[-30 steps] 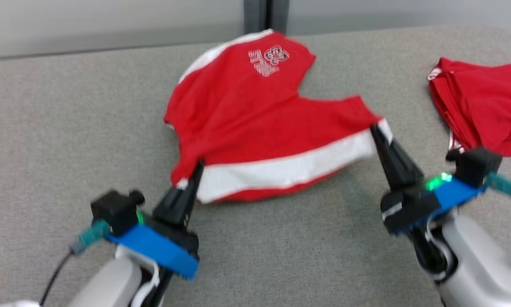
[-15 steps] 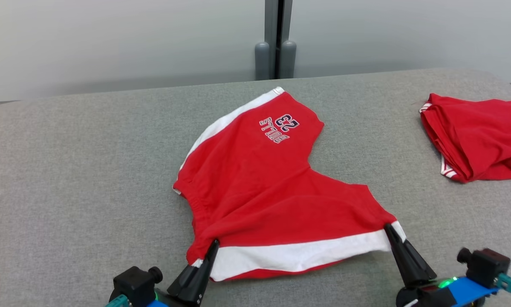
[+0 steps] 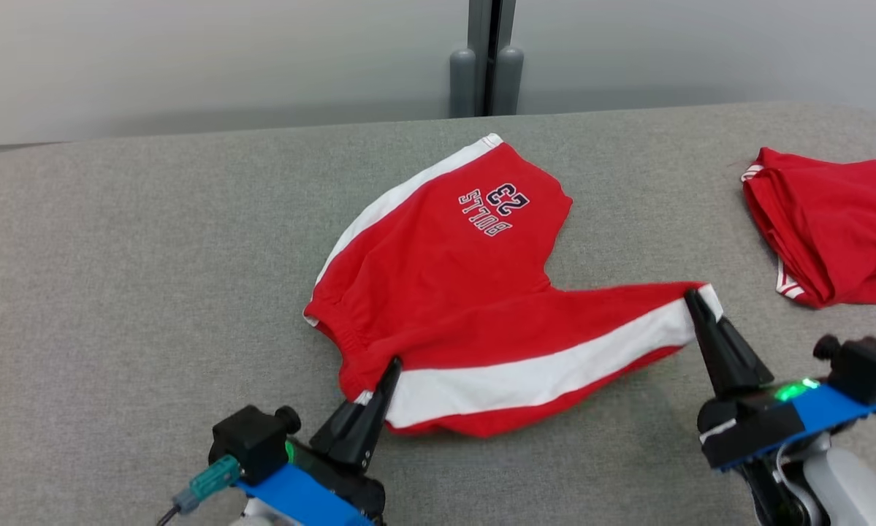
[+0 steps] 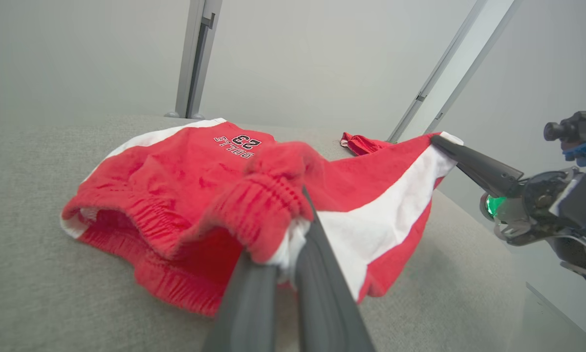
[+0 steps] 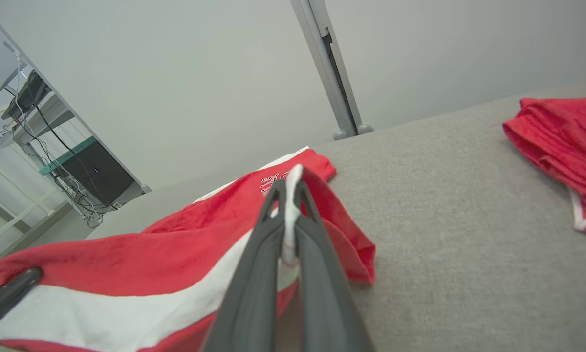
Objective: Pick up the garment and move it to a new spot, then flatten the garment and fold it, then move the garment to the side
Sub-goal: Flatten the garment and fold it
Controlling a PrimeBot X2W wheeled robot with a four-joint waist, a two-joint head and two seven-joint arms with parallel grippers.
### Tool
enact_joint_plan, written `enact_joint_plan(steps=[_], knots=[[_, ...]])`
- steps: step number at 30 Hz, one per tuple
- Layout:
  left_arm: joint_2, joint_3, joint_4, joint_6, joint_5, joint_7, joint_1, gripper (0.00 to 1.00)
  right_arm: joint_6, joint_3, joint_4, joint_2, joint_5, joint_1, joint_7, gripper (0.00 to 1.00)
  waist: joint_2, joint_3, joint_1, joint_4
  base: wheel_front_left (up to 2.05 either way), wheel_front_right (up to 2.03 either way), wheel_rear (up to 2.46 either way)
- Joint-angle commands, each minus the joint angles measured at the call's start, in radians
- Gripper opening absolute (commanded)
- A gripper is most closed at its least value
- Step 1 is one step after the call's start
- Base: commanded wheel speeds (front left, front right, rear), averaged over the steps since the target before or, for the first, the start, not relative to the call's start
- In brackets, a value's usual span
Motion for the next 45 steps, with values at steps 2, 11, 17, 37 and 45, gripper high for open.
enact_joint_plan(steps=[2, 11, 17, 37, 45], knots=[[-0.011, 0.009, 0.004, 0.0, 0.004, -0.004, -0.062, 0.0, 0.001, 0.007, 0.028, -0.013, 0.0, -0.097, 0.018, 0.0, 0.0, 0.04, 0.0, 0.018, 0.0, 0.0, 0.0], [-0.045, 0.046, 0.045, 0.0, -0.003, -0.004, -0.238, 0.0, 0.001, 0.045, 0.174, -0.023, 0.012, -0.437, 0.063, 0.0, 0.0, 0.184, 0.0, 0.068, 0.0, 0.0, 0.0], [-0.079, 0.086, 0.096, 0.0, -0.002, -0.004, -0.352, 0.0, 0.001, 0.105, 0.339, -0.01, 0.014, -0.68, 0.079, 0.0, 0.0, 0.285, 0.0, 0.116, 0.0, 0.0, 0.0], [-0.168, 0.129, 0.211, 0.0, 0.068, -0.003, -0.438, 1.0, 0.001, 0.299, 0.809, 0.073, 0.029, -1.021, 0.018, 1.0, 0.0, 0.385, 0.0, 0.176, 0.0, 0.0, 0.0], [-0.184, 0.182, 0.214, 0.0, 0.185, -0.003, -0.351, 1.0, 0.001, 0.391, 0.817, 0.005, 0.038, -0.931, -0.016, 1.0, 0.0, 0.322, 0.0, 0.17, 0.0, 0.0, 0.0]])
